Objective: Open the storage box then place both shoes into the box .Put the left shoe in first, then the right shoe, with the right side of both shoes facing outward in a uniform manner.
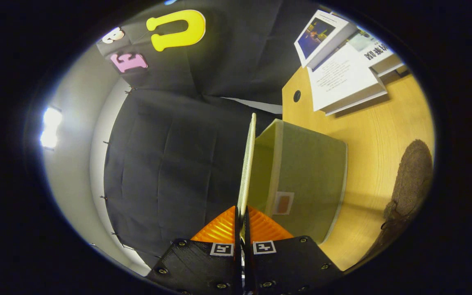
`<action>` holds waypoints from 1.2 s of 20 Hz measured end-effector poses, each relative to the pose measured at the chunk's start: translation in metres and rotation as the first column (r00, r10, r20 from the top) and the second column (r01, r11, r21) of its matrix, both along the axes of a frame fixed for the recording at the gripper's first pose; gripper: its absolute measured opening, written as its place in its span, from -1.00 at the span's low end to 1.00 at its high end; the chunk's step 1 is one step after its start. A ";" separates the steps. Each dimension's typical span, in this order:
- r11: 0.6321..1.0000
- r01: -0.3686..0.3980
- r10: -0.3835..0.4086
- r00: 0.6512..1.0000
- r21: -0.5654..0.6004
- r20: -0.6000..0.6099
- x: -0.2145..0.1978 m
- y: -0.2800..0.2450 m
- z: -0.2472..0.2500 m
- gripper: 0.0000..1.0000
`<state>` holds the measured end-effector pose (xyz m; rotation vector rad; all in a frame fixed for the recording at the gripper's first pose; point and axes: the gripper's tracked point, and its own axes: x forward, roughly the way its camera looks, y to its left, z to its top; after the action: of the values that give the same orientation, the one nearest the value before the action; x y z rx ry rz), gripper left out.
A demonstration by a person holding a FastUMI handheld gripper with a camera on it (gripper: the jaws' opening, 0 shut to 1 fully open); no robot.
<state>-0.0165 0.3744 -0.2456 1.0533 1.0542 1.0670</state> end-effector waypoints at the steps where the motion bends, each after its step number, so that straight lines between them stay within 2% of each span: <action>1: 1.000 -0.003 0.003 1.000 -0.008 0.021 0.002 0.002 0.008 -0.94; 8: 0.996 -0.029 0.042 0.985 -0.081 0.169 0.010 0.039 0.068 -0.90; 13: 0.992 -0.057 0.084 0.961 -0.110 0.263 0.008 0.096 0.104 -0.81; 20: 0.986 -0.094 0.129 0.953 -0.138 0.273 0.013 0.173 0.114 -0.81; 23: 0.982 -0.080 0.129 0.945 -0.170 0.301 0.015 0.193 0.114 -0.81; 24: 0.977 -0.068 0.132 0.937 -0.204 0.323 0.019 0.200 0.111 -0.71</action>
<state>0.0027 0.5739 -0.1350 0.6403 0.9175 1.1555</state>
